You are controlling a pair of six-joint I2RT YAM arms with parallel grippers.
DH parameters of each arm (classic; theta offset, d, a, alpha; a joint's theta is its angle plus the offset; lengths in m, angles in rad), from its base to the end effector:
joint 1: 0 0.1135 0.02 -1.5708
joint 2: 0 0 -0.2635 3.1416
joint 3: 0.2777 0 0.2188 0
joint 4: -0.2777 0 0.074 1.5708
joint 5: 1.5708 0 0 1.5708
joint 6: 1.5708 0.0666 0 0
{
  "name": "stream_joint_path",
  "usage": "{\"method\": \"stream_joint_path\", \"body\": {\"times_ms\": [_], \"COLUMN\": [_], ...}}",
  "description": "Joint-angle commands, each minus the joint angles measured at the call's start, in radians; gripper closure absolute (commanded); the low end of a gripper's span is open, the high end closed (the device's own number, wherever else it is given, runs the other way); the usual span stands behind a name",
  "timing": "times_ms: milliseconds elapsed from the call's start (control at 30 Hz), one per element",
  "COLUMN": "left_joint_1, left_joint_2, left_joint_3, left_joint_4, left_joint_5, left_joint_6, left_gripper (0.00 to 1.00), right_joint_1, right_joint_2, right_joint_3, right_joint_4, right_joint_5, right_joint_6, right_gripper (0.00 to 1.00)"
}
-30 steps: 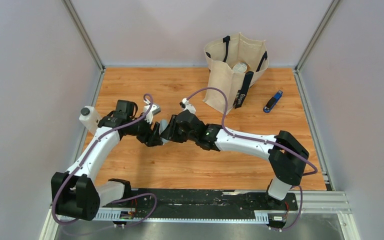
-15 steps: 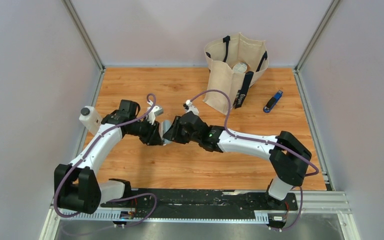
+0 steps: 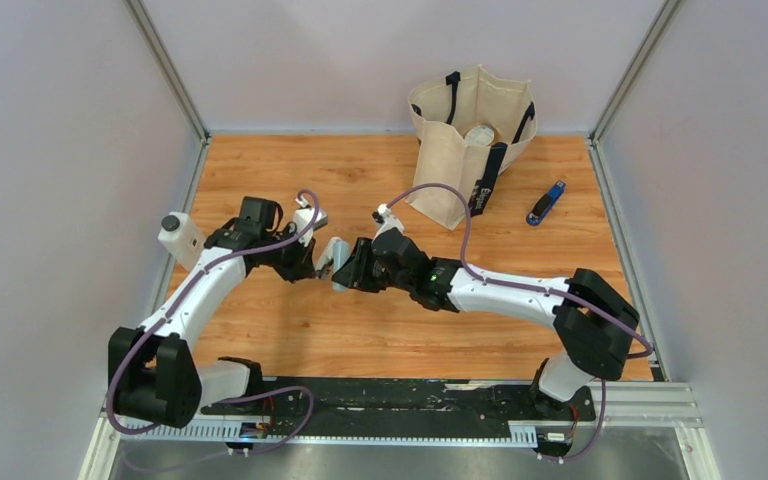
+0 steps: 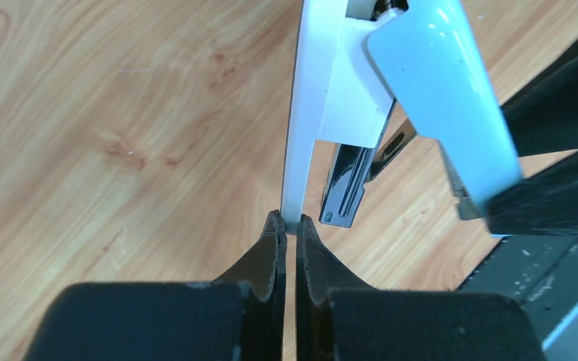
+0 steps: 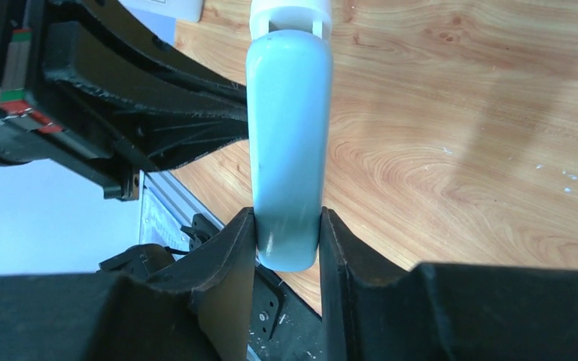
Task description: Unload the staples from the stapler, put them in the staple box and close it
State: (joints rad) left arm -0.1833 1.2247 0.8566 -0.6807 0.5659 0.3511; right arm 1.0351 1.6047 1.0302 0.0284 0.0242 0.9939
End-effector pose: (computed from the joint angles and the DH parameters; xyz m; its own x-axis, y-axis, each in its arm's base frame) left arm 0.2034 -0.0740 0.2287 -0.6570 0.4171 -0.6280 0.6844 0.6792 -0.2649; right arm 0.1843 0.3073 0.2398 -0.8563 0.1990 -0.4766 -0.2409 0.6623 0.7094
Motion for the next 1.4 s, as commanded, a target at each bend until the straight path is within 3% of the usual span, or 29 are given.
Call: {"method": "stream_joint_path", "body": {"times_ms": [0,400,1000,1100,1200,1367], "left_joint_1": [-0.011,-0.143,-0.357,-0.357,-0.357,-0.358], "left_joint_2": [-0.043,-0.145,-0.202,-0.202,-0.2,-0.203], "left_joint_3": [-0.004,-0.114,-0.353,-0.321,-0.246,-0.079], "left_joint_4": [0.072,0.21,0.601,0.538,0.373,0.066], "left_joint_5": [-0.145,-0.432,-0.859,-0.819,-0.709,-0.376], "left_joint_6": [0.066,0.189,0.394,0.346,0.251,0.167], "left_gripper": [1.0,1.0,1.0,1.0,1.0,0.95], "right_joint_1": [0.008,0.046,0.134,0.132,0.132,0.109], "right_joint_2": [-0.077,-0.045,-0.031,-0.025,-0.026,-0.049], "right_joint_3": [-0.03,-0.077,-0.153,-0.144,-0.108,0.022], "right_joint_4": [0.062,-0.013,-0.024,-0.051,-0.062,-0.16], "right_joint_5": [-0.004,-0.092,0.092,0.094,0.118,0.229], "right_joint_6": [-0.095,-0.359,-0.495,-0.491,-0.482,-0.469], "right_gripper": [1.0,1.0,1.0,1.0,1.0,1.0]}}
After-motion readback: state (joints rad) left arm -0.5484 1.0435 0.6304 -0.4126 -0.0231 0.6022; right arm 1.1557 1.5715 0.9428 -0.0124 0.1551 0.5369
